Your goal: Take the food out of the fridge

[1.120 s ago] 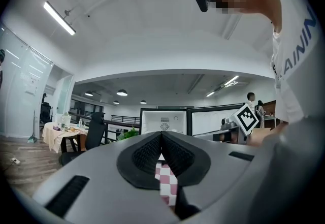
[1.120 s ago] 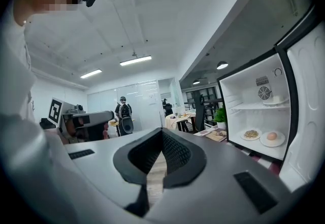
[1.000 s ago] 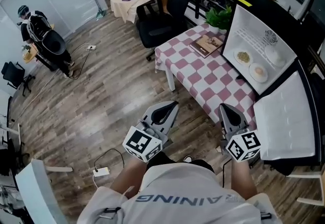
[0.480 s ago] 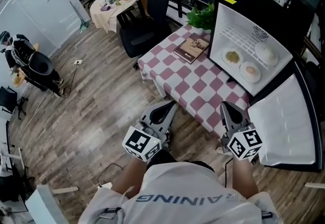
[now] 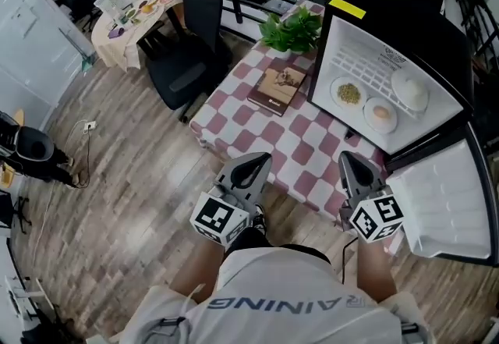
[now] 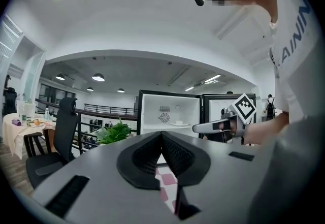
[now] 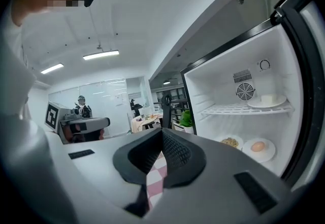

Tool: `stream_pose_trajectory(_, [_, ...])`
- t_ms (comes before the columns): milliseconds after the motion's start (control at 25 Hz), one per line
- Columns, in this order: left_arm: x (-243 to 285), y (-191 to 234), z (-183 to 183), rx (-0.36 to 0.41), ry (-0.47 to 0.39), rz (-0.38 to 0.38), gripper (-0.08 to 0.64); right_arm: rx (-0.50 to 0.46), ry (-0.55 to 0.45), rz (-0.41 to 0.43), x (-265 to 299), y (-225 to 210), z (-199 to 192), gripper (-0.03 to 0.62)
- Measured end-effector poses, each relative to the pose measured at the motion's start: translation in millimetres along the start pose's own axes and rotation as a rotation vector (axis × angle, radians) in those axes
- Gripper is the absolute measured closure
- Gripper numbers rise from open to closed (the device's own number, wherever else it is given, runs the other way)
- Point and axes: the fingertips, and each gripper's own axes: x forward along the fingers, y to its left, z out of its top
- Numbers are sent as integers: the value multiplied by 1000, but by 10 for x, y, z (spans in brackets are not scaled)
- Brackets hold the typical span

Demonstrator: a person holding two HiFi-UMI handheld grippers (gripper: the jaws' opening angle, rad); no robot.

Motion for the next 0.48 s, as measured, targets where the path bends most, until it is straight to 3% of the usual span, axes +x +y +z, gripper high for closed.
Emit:
stream_pose_trajectory(280, [262,797,42,-3,8,-105,551,6,-4,-109,635,57,105,574])
stream_pose_trajectory(480, [537,1004,28,-4,15,-194,551,13,-16,-193,782,-55,145,573])
